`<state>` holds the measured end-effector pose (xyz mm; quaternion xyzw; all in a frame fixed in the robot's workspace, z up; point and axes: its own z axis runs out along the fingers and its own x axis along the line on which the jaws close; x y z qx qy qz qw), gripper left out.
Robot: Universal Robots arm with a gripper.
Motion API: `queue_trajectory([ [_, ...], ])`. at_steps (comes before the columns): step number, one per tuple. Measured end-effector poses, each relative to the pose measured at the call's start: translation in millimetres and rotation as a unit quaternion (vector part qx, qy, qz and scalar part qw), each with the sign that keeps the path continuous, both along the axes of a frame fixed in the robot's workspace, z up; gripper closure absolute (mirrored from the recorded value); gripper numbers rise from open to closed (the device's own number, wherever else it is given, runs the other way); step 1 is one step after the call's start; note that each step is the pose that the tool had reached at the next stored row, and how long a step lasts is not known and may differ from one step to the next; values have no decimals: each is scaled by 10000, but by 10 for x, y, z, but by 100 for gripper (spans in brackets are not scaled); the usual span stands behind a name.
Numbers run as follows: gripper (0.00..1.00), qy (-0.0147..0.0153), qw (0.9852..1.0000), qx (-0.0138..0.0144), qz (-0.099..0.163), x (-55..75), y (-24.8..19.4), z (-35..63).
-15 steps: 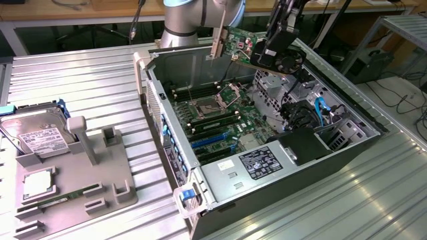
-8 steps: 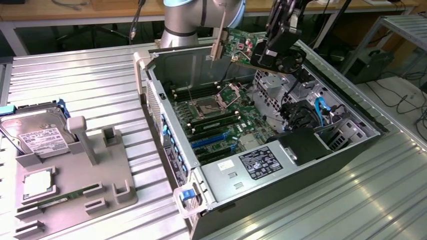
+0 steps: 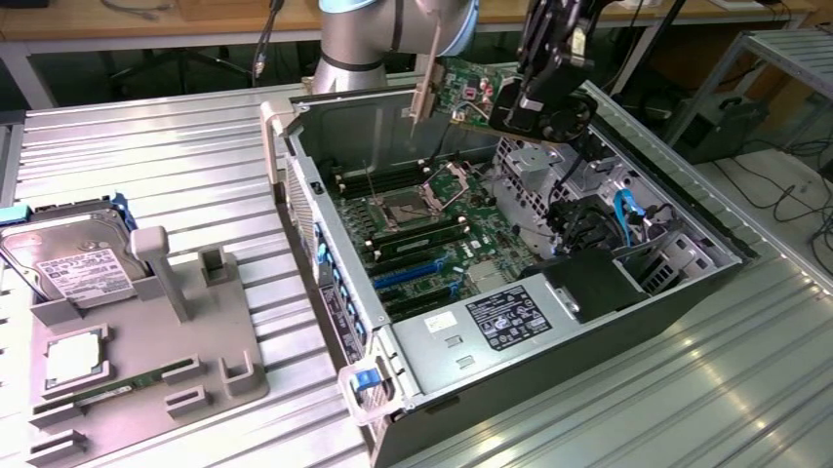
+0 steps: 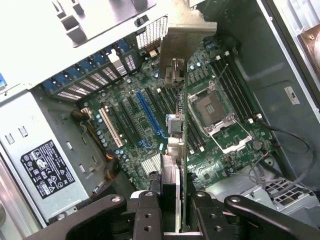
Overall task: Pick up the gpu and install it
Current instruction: 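Insert the gpu into the slot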
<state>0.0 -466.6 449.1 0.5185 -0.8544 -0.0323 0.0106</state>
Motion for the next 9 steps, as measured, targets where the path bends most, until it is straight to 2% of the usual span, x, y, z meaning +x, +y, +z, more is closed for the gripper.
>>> queue_trajectory([
  [9, 73, 0, 9993, 3, 377, 0, -10, -1],
])
